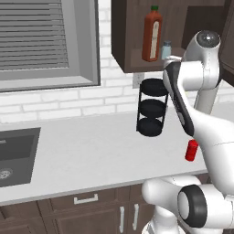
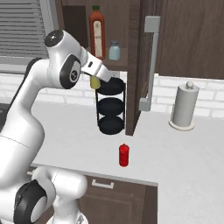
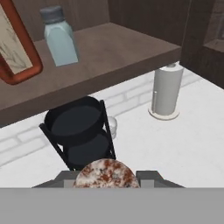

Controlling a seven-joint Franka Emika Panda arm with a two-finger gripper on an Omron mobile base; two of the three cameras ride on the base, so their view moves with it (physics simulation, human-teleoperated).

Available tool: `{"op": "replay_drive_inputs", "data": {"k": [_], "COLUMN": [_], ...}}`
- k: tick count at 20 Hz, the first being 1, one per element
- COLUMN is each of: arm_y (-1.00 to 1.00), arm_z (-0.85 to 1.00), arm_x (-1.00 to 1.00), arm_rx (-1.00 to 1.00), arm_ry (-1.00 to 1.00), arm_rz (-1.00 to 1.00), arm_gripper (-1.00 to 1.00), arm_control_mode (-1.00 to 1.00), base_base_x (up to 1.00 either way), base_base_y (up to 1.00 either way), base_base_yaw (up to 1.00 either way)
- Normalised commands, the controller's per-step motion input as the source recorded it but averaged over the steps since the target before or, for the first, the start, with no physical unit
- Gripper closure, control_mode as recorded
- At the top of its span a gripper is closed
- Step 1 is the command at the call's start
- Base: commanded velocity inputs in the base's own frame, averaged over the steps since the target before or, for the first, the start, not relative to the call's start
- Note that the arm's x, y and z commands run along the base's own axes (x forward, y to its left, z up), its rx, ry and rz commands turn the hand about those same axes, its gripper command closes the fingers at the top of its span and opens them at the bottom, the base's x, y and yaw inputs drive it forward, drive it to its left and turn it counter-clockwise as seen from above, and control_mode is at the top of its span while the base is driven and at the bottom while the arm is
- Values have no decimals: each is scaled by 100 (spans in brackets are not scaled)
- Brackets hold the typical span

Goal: Put the shaker and condiment bottle from the counter next to their counterparts in the cabinet.

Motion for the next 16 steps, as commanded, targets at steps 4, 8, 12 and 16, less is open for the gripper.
{"op": "replay_drive_inputs", "data": {"k": [4,8,12,16], "arm_y": [0,0,0,0], "arm_z": [11,23,23,27], "arm_x": [16,18,34,24], "arm_rx": [-1,0,-1,0], "arm_ry": [-4,0,0,0], "arm_rz": [0,0,0,0], "arm_gripper": [100,100,100,100], "arm_control_mode": [-100,-100,-100,-100], "base_base_x": [0,0,0,0], "base_base_y": [0,0,0,0], "base_base_yaw": [0,0,0,0]}}
